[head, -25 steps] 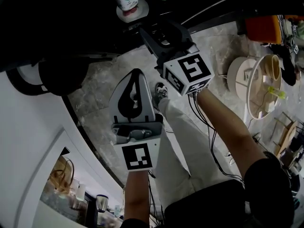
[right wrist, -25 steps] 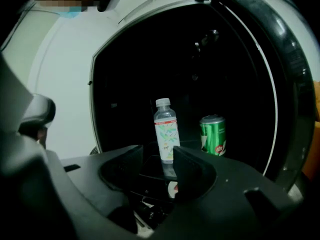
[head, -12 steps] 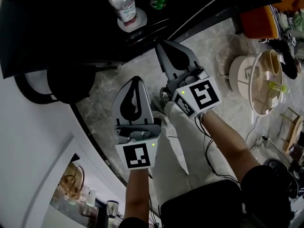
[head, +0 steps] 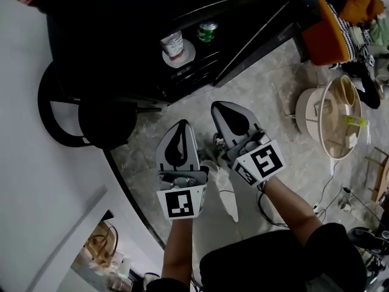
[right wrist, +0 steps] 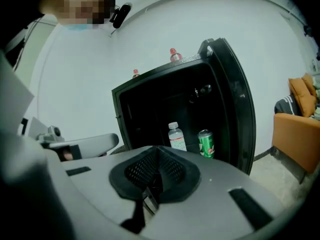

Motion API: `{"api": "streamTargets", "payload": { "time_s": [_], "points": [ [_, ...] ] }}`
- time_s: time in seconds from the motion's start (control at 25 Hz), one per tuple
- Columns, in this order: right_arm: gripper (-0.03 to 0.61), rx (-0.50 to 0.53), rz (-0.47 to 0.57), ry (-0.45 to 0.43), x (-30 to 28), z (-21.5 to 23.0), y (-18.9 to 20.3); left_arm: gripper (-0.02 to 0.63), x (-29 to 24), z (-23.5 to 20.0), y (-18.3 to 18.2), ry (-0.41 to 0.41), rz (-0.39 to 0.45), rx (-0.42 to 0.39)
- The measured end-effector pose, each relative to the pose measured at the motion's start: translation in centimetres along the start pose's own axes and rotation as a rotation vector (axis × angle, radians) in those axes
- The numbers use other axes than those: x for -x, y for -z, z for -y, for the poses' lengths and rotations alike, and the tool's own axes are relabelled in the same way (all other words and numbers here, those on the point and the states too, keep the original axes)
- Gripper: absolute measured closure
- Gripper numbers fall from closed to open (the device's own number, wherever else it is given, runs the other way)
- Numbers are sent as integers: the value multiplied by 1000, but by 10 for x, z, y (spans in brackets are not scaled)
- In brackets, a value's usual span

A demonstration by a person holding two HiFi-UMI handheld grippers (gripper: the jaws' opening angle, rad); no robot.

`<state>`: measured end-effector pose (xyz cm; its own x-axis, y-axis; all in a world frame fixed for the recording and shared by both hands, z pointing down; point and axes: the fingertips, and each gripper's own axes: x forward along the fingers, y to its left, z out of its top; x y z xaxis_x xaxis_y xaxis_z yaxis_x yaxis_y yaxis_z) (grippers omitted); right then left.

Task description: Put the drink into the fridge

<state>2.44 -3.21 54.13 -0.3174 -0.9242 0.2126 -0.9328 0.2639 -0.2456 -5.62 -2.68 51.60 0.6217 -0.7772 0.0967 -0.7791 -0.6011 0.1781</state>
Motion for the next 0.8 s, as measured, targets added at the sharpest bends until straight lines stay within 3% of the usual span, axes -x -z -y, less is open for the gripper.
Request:
{"api": "streamTargets", "payload": {
  "time_s": [0.16,0.52,0.8],
  "points": [
    [565,6,17,5,18,-11,-17,604,4,6,-18,21,8,6],
    [565,-1,91,9,53,-34,-90,604,15,28,-92,77,71,-59],
    [565,-1,95,-31,70,-66,-132,604,37,46,-134,89,64,-61]
  ]
}}
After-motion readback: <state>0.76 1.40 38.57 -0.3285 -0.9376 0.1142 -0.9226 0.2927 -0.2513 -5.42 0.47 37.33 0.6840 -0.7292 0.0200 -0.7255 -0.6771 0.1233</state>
